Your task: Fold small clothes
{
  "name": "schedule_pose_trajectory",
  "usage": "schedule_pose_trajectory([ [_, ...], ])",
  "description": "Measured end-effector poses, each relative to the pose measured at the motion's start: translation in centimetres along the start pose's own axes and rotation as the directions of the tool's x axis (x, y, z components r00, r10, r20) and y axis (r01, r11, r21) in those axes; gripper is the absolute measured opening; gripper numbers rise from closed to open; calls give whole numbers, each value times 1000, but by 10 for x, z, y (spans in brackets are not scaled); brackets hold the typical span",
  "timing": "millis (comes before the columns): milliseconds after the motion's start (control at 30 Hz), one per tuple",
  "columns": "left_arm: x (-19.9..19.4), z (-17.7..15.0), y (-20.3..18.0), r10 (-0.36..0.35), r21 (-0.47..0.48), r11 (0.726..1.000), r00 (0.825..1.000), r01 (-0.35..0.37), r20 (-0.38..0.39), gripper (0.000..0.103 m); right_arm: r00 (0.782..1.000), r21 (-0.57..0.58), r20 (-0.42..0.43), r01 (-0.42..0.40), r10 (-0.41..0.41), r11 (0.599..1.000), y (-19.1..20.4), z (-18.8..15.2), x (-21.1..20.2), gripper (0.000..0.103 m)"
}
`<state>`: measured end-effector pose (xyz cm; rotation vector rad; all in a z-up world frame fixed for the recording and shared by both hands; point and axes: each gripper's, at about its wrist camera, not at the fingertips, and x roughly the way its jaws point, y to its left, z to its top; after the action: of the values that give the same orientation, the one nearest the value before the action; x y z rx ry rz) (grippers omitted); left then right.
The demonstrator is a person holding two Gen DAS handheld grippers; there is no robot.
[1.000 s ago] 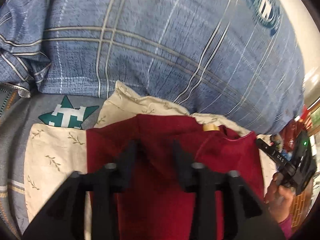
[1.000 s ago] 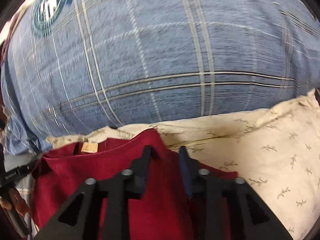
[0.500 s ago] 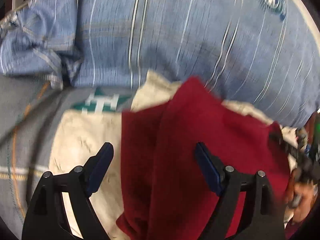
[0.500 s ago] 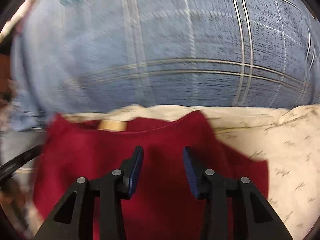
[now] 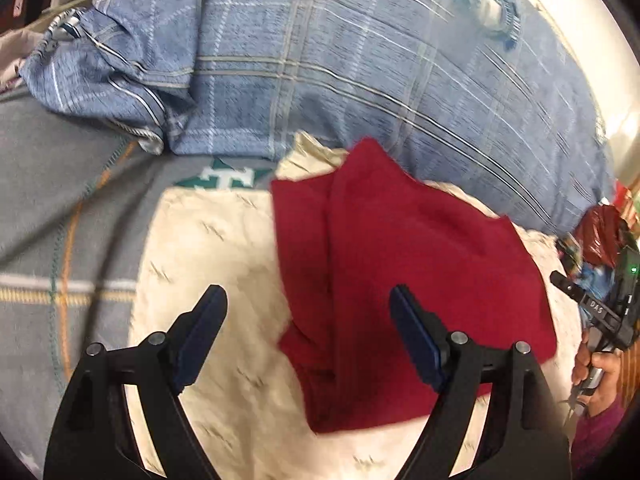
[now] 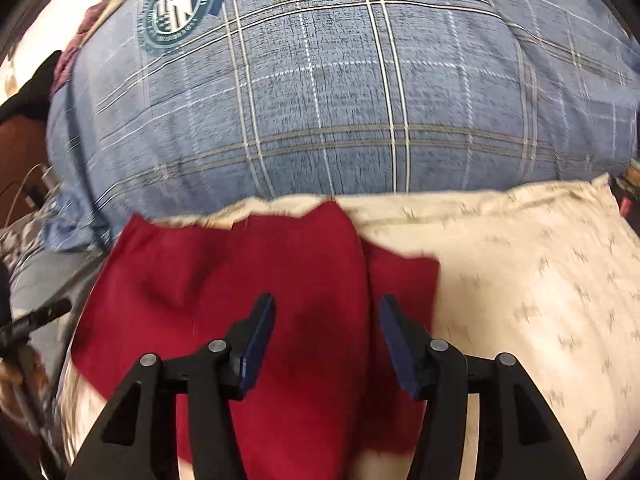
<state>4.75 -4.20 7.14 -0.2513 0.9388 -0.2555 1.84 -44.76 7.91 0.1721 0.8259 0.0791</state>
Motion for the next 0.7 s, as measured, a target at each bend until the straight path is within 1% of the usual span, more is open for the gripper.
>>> schedule_pose_trajectory([
  [100,3,-16,-14,-13,44,999,999,15,-32,83,1000,11,-3,-17,17,1000,-13,-17,-16,56],
  [167,5,-24,-25,-12,78,997,999,15,-47,83,1000,13,-10,-25,25,1000,-15,-24,-20,56],
  [200,7,-28,-30,-9,101,995,998,15,-61,76,999,16,-16,-29,30,999,-17,-28,-19,56],
  [233,11,-32,-35,-6,124,992,996,16,-84,56,999,19,-18,-31,31,999,-18,-31,-20,56],
  [267,14,-34,-38,12,140,990,995,3,-100,47,999,24,-20,-33,33,999,-19,-34,-20,56],
  [300,16,-36,-39,50,160,987,994,-33,-102,34,999,31,-23,-33,33,999,-20,-34,-20,56],
  [333,15,-36,-39,51,160,986,994,-36,-94,21,999,39,-25,-32,33,999,-21,-35,-19,56],
  [367,11,-37,-36,20,143,990,995,-5,-102,11,999,46,-26,-31,33,998,-22,-35,-20,56],
  [400,8,-38,-34,-4,128,992,994,19,-112,4,999,50,-25,-35,36,998,-22,-35,-22,56],
  [433,4,-39,-34,-22,124,992,994,36,-108,4,999,46,-24,-44,45,998,-22,-35,-24,56],
  [467,-2,-43,-35,-37,141,989,997,46,-71,4,998,36,-23,-52,53,998,-20,-36,-25,56],
  [500,-8,-47,-36,-48,158,986,997,57,-59,4,998,24,-22,-56,56,998,-19,-37,-26,56],
  [567,-11,-57,-36,-67,159,984,996,77,-64,4,998,4,-31,-56,56,998,-15,-40,-23,55],
  [667,-8,-73,-34,-52,165,984,996,63,-70,4,997,-5,-48,-55,55,998,-11,-44,-18,54],
  [700,-8,-76,-32,-61,155,985,996,71,-72,4,997,-3,-50,-63,63,998,-9,-46,-17,53],
])
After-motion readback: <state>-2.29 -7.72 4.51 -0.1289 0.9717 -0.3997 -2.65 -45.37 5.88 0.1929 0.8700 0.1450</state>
